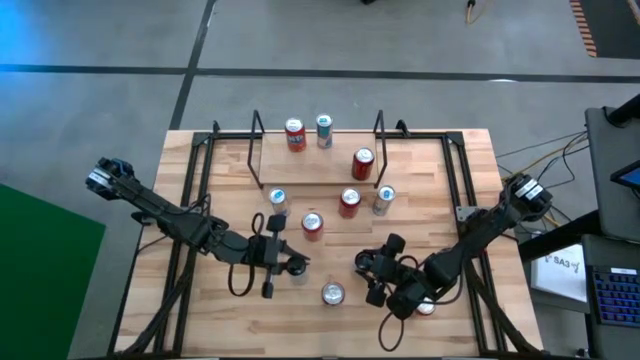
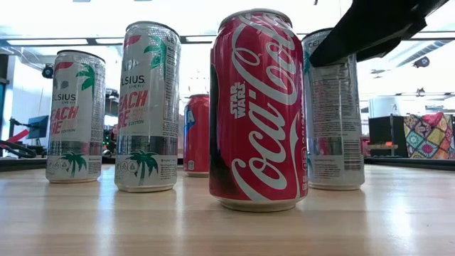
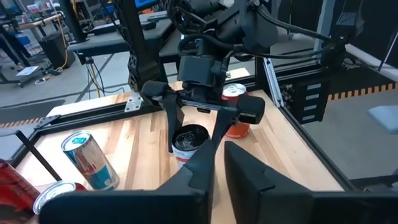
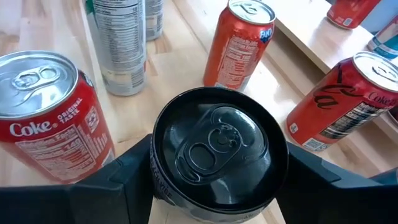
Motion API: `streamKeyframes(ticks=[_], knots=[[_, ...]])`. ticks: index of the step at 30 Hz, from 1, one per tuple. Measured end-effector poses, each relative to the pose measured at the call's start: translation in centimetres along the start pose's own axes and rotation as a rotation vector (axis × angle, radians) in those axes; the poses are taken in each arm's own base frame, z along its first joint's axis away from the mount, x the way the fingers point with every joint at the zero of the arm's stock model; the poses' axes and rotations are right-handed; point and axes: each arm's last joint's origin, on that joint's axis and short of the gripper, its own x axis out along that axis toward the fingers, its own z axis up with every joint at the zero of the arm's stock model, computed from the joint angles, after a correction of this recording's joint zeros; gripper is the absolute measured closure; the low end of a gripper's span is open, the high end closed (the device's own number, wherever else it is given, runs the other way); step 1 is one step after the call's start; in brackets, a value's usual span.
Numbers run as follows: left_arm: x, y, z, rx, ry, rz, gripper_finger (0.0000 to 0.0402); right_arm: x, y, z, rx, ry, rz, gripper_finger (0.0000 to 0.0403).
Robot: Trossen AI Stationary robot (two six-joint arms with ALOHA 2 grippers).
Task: Place canned beverage on shelf
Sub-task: Put the bottom right white soda can on the shelf
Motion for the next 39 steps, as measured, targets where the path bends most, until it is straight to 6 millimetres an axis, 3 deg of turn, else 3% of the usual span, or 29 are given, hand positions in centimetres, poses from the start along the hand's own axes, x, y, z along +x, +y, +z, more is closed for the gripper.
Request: streamKeyframes(ticks=[7, 15, 23, 32, 39], knots=[[0.3, 0.6, -0.4, 0.040, 0.011, 0.022, 0.0288, -2.3, -1.0, 2.8, 0.019, -0.065, 0.044, 0.0164], [1.5, 1.4, -2.4, 0.077, -0.020, 0.068, 0.0207, -4.6, -1.6, 6.9, -0.054, -0.204, 0.007, 0.0164], [2.7, 3.2, -3.4, 0.019, -0.069, 0.140, 0.0169, -3.9, -2.4, 10.4, -0.100, -0.285, -0.032, 0.0164], [4.2, 4.6, -4.2, -0.031, -0.057, 0.196, 0.0102, -2.3, -4.0, 12.3, -0.124, -0.292, -0.061, 0.0164], [5.2, 5.9, -4.9, -0.040, -0.052, 0.235, 0.0079, -2.0, -4.6, 13.7, -0.155, -0.321, -0.032, 0.0164]])
